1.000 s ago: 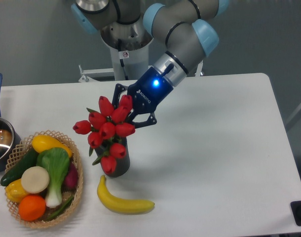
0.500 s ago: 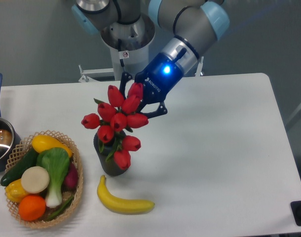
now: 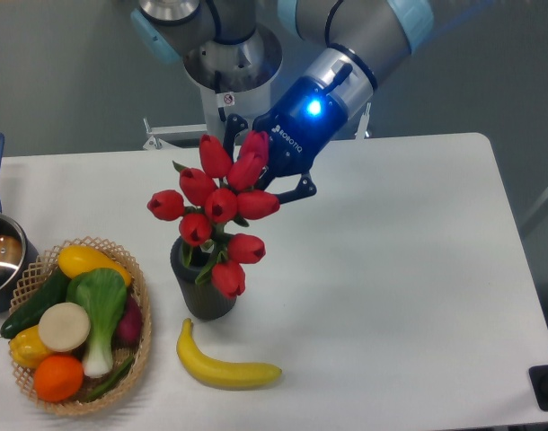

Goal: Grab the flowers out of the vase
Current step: 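Lift the tulips out of the vase and carry them away from it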

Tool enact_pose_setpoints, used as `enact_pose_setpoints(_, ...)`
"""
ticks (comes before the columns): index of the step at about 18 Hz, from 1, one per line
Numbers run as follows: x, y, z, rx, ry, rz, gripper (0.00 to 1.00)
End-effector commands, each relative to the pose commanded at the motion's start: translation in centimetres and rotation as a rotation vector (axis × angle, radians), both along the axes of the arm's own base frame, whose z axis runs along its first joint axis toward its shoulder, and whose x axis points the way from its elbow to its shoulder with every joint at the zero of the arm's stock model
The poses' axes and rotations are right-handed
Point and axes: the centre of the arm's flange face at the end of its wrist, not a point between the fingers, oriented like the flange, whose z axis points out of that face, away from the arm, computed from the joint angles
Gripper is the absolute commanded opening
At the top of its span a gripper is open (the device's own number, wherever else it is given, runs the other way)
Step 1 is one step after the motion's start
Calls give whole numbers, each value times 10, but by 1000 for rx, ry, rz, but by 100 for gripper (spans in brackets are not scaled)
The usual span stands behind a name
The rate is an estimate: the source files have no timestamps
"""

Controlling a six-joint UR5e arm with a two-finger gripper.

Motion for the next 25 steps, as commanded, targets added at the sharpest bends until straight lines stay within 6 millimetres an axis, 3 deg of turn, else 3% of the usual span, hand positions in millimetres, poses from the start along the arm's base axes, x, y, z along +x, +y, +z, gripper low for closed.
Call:
enact_pose_setpoints(5, -30, -12, 40, 13, 31, 62, 0)
enact_pose_setpoints(7, -45, -18, 40, 0, 39, 91, 0)
enact_pose_setpoints(9, -59, -24, 32, -27, 46, 121, 0)
enact_pose_setpoints(15, -83, -40, -11, -352, 256, 234, 0)
enact_pose_setpoints(19, -100, -64, -34, -549, 402, 256, 0)
enact_pose_setpoints(21, -103, -77, -57, -626, 406, 256, 0)
enact_pose_setpoints(25, -116, -98, -85, -734, 453, 236, 0)
